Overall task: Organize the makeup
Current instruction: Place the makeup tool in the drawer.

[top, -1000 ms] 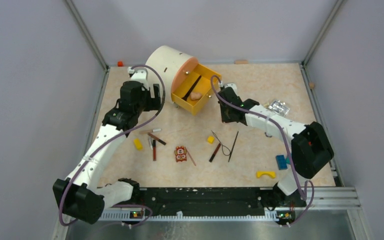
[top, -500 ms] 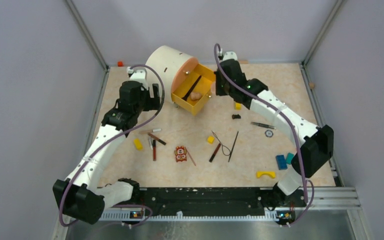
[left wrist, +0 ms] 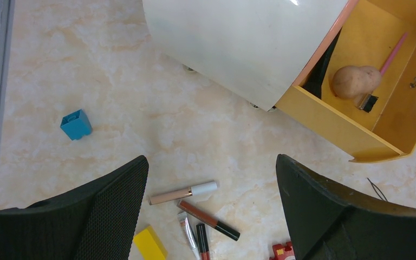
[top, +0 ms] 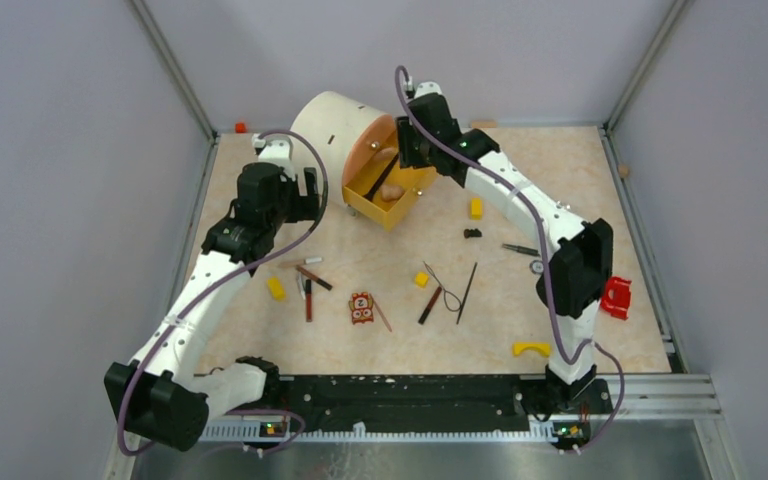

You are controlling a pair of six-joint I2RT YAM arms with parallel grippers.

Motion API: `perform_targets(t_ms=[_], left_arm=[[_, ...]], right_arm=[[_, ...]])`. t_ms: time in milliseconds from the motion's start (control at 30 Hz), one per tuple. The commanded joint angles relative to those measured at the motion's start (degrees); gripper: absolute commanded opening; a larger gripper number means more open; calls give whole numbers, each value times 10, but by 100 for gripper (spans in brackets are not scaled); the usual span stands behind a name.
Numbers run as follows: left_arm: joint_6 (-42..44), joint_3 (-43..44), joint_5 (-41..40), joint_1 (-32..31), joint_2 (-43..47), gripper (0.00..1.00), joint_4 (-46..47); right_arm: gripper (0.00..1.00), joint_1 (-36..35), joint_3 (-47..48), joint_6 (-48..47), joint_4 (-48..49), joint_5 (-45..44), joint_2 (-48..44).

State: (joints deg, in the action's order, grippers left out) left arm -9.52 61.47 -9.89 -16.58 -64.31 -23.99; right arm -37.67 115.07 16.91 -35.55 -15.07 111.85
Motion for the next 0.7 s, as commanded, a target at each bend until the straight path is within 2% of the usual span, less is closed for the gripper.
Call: perform_targets(t_ms=[0, 200, 400, 667], left_arm=[[-1, -4, 1, 3, 12, 92, 21], [-1, -4, 1, 4, 10, 92, 21], [-1, -4, 5, 4, 8, 92, 21], [4, -6, 23, 5, 9, 92, 24]], right_arm=[[46, 5, -59, -12, 1, -34, -90], [43, 5, -240, 19, -11, -76, -197], [43, 5, -428, 107, -36, -121, -294], [43, 5, -604, 229, -3, -47, -338]])
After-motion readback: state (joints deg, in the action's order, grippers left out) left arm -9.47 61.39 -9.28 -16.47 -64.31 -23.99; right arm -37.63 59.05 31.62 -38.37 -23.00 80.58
